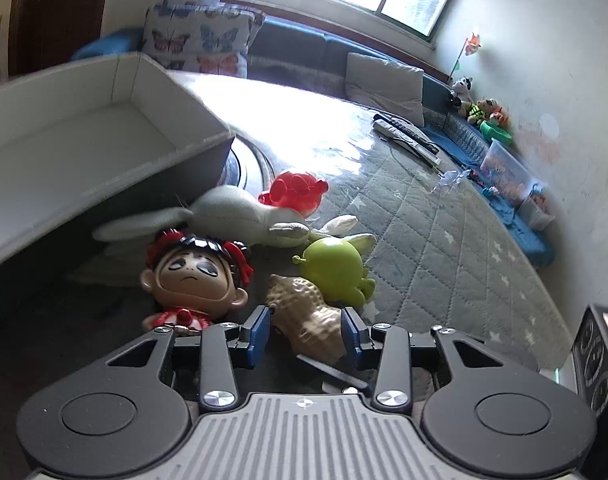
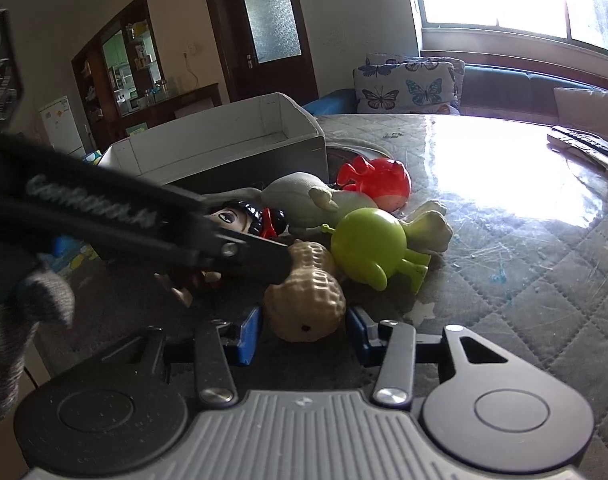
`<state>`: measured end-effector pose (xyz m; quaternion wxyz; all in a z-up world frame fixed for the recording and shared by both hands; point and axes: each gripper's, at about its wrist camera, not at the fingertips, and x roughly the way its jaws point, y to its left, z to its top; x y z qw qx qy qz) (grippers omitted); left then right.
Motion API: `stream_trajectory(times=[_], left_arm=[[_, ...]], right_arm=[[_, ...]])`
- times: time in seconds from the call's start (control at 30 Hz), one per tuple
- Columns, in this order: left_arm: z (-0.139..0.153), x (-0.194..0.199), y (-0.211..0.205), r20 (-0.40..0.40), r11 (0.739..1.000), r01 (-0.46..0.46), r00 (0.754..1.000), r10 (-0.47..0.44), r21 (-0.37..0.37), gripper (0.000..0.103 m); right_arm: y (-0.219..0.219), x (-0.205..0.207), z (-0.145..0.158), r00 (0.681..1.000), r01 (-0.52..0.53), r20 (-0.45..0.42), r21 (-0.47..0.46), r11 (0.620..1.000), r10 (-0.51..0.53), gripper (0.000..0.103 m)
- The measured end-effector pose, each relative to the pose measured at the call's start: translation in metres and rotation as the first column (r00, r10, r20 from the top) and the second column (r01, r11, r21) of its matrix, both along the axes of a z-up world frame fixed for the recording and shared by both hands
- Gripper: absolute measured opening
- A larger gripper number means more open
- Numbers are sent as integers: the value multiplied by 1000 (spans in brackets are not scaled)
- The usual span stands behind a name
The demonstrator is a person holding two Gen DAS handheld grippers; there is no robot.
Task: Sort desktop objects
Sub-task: 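Move the left gripper down onto the tan peanut toy, then close the left gripper on the peanut toy and lift it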
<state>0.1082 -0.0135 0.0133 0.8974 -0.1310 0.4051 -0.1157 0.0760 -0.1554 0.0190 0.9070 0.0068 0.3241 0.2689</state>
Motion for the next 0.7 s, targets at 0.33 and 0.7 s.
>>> stream_trajectory(times=[0.33, 0.7], left_arm=[[-9, 22, 12, -71, 996, -22, 997, 16, -82, 42], [-8, 24, 6, -57, 998, -5, 998, 1, -57, 37]], right_arm=[[-4, 4, 4, 1000, 1, -6, 21, 1000, -1, 47], [-1, 6, 3, 1000, -4, -1, -4, 1000, 4, 45]])
